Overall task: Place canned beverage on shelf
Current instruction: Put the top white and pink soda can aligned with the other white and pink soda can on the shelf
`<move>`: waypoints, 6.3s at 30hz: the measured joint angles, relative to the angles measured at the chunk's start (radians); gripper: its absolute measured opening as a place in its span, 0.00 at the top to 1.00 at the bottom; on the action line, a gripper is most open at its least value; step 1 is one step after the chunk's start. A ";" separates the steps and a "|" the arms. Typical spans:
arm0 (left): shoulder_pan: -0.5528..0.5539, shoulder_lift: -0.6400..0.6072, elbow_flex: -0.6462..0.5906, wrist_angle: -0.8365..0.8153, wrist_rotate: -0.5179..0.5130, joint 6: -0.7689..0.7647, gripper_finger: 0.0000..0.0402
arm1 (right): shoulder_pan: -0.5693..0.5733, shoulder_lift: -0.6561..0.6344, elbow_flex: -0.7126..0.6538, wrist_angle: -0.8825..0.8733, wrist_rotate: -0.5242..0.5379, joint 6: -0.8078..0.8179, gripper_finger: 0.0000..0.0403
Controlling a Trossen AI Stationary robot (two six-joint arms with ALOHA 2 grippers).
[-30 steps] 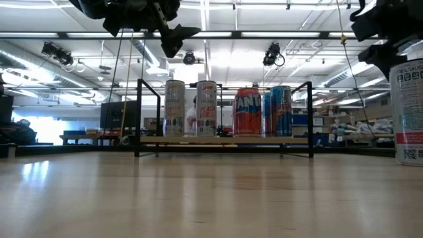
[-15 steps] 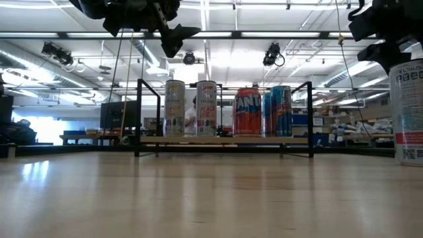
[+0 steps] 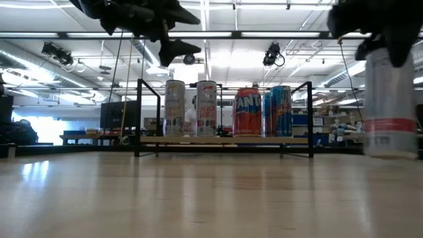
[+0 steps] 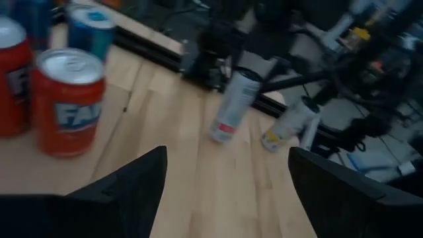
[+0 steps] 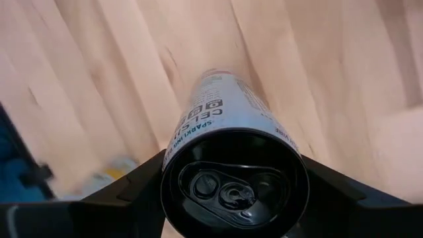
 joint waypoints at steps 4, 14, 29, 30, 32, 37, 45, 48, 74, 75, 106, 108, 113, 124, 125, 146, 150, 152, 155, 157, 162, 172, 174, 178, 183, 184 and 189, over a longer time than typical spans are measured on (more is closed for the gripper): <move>-0.012 0.000 0.000 -0.023 -0.024 -0.008 0.21 | -0.038 0.102 0.091 0.009 -0.007 -0.031 0.35; -0.059 0.000 0.000 -0.045 0.029 -0.014 0.21 | -0.123 0.437 0.429 -0.030 0.010 -0.268 0.35; 0.134 -0.143 0.000 -0.123 0.142 0.046 0.21 | -0.266 0.792 0.970 -0.198 0.010 -0.389 0.34; 0.155 -0.157 0.000 -0.136 0.142 0.047 0.21 | -0.276 0.811 1.001 -0.212 0.010 -0.397 0.34; 0.192 -0.182 0.000 -0.170 0.142 0.049 0.21 | -0.293 0.846 1.060 -0.236 0.012 -0.407 0.34; 0.269 -0.225 0.000 -0.216 0.142 0.049 0.21 | -0.334 0.921 1.193 -0.257 0.018 -0.435 0.34; 0.360 -0.238 0.000 -0.230 0.142 0.022 0.21 | -0.406 1.003 1.364 -0.283 0.059 -0.452 0.34; 0.383 -0.238 0.000 -0.232 0.142 0.022 0.21 | -0.427 1.007 1.369 -0.271 0.060 -0.461 0.34; 0.366 -0.238 0.000 -0.232 0.143 0.064 0.21 | -0.513 1.007 1.348 -0.216 0.098 -0.612 0.34; 0.364 -0.238 0.000 -0.232 0.142 0.064 0.21 | -0.512 1.007 1.340 -0.216 0.098 -0.609 0.34; 0.355 -0.238 0.000 -0.232 0.143 0.038 0.21 | -0.501 1.007 1.321 -0.237 0.132 -0.605 0.31; 0.355 -0.238 0.000 -0.232 0.143 0.038 0.21 | -0.501 1.007 1.321 -0.239 0.132 -0.606 0.31; 0.355 -0.238 0.000 -0.231 0.143 0.038 0.21 | -0.503 1.007 1.321 -0.248 0.132 -0.612 0.31; 0.355 -0.237 0.000 -0.238 0.143 0.039 0.21 | -0.506 1.031 1.324 -0.209 0.114 -0.615 0.30; 0.355 -0.237 0.000 -0.244 0.142 0.039 0.21 | -0.506 1.031 1.324 -0.207 0.121 -0.615 0.30; 0.367 -0.237 0.000 -0.252 0.142 0.049 0.21 | -0.522 1.019 1.318 -0.192 0.120 -0.603 0.29; 0.367 -0.237 0.000 -0.252 0.142 0.048 0.21 | -0.535 1.019 1.318 -0.193 0.098 -0.582 0.29; 0.367 -0.237 0.000 -0.252 0.142 0.048 0.21 | -0.539 1.019 1.318 -0.194 0.095 -0.583 0.28; 0.367 -0.237 0.000 -0.253 0.142 0.048 0.21 | -0.540 1.019 1.318 -0.195 0.095 -0.585 0.26; 0.367 -0.237 0.000 -0.253 0.143 0.048 0.21 | -0.539 1.019 1.318 -0.195 0.095 -0.585 0.24; 0.367 -0.237 0.000 -0.252 0.143 0.048 0.21 | -0.539 1.020 1.318 -0.180 0.096 -0.588 0.20; 0.367 -0.237 0.000 -0.253 0.143 0.048 0.21 | -0.539 1.020 1.318 -0.171 0.091 -0.588 0.15; 0.367 -0.237 0.000 -0.253 0.143 0.047 0.21 | -0.539 1.018 1.318 -0.175 0.066 -0.588 0.15; 0.367 -0.237 0.000 -0.253 0.143 0.047 0.21 | -0.538 0.999 1.319 -0.190 0.024 -0.586 0.15; 0.367 -0.237 0.000 -0.253 0.143 0.045 0.21 | -0.538 0.978 1.319 -0.199 0.019 -0.587 0.15; 0.367 -0.237 0.000 -0.253 0.143 0.045 0.21 | -0.538 0.976 1.319 -0.195 0.019 -0.588 0.15; 0.367 -0.237 0.000 -0.253 0.143 0.045 0.21 | -0.538 0.975 1.319 -0.179 0.019 -0.588 0.15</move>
